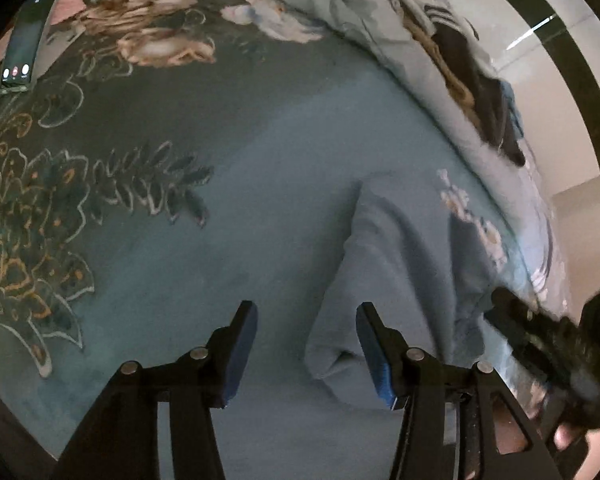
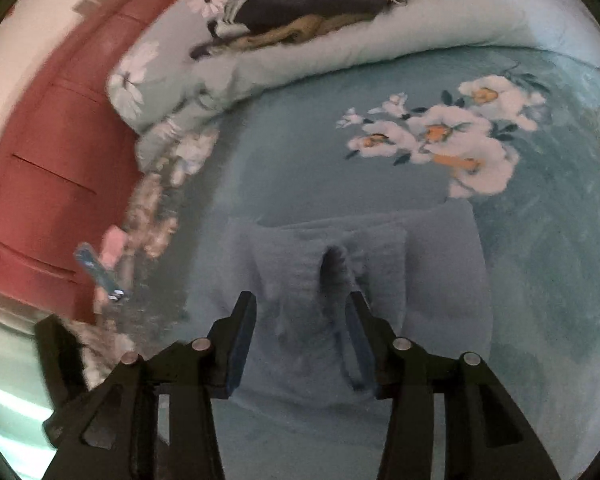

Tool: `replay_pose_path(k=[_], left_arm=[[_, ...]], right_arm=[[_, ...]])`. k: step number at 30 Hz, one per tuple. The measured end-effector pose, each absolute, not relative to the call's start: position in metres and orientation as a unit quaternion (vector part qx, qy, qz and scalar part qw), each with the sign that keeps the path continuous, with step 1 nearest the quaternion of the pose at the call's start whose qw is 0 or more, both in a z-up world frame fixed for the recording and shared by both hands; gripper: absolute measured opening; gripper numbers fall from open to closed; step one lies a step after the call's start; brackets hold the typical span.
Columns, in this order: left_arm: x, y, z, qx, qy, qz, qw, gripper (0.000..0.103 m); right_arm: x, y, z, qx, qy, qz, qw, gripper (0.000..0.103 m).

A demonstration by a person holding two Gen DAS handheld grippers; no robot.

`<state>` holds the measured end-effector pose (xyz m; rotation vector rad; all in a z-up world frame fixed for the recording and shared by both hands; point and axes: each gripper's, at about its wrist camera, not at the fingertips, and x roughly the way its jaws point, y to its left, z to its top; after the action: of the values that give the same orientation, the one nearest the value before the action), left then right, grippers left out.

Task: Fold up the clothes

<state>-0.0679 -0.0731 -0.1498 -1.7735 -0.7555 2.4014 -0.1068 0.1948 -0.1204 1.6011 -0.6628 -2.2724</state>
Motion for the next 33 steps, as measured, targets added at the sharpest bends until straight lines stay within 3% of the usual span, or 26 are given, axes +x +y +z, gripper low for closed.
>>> replay_pose_path(k=[5, 7, 8, 9, 11, 15, 19, 26, 28, 30, 33], left_arm=[[-0.063, -0.071, -0.156, -0.583, -0.246, 0.774, 0.038, 0.055], [-0.062, -0.072, -0.154, -0.581, -0.249, 0.774, 0.043, 0.056], [-0.061, -0.073, -0.152, -0.579, -0.250, 0.775, 0.045, 0.056], [-0.060, -0.074, -0.150, -0.577, -0.250, 0.776, 0.046, 0.056], [-0.057, -0.076, -0.147, -0.574, -0.254, 0.777, 0.053, 0.056], [-0.053, -0.077, -0.145, -0.571, -0.271, 0.772, 0.071, 0.056], [-0.055, -0.071, -0.150, -0.576, -0.277, 0.765, 0.081, 0.057], [-0.052, -0.062, -0.156, -0.594, -0.259, 0.757, 0.079, 0.057], [-0.053, -0.063, -0.158, -0.597, -0.260, 0.755, 0.076, 0.057], [-0.055, -0.063, -0.159, -0.597, -0.265, 0.753, 0.073, 0.057], [-0.060, -0.062, -0.159, -0.596, -0.270, 0.752, 0.075, 0.057]], right_arm=[[-0.106, 0.184, -0.124, 0.556, -0.244, -0.779, 0.155, 0.047], [-0.105, 0.178, -0.123, 0.555, -0.240, -0.781, 0.158, 0.036], [-0.106, 0.177, -0.123, 0.557, -0.240, -0.779, 0.158, 0.022], [-0.107, 0.177, -0.124, 0.559, -0.242, -0.778, 0.157, 0.018], [-0.108, 0.181, -0.121, 0.557, -0.253, -0.776, 0.151, 0.012], [-0.105, 0.202, -0.093, 0.528, -0.248, -0.800, 0.138, 0.010], [-0.102, 0.229, -0.071, 0.509, -0.240, -0.817, 0.121, 0.010], [-0.110, 0.239, -0.119, 0.572, -0.254, -0.772, 0.106, 0.013], [-0.105, 0.246, -0.117, 0.565, -0.266, -0.774, 0.108, 0.022], [-0.102, 0.250, -0.116, 0.567, -0.259, -0.775, 0.105, 0.045], [-0.093, 0.259, -0.122, 0.576, -0.268, -0.765, 0.106, 0.046]])
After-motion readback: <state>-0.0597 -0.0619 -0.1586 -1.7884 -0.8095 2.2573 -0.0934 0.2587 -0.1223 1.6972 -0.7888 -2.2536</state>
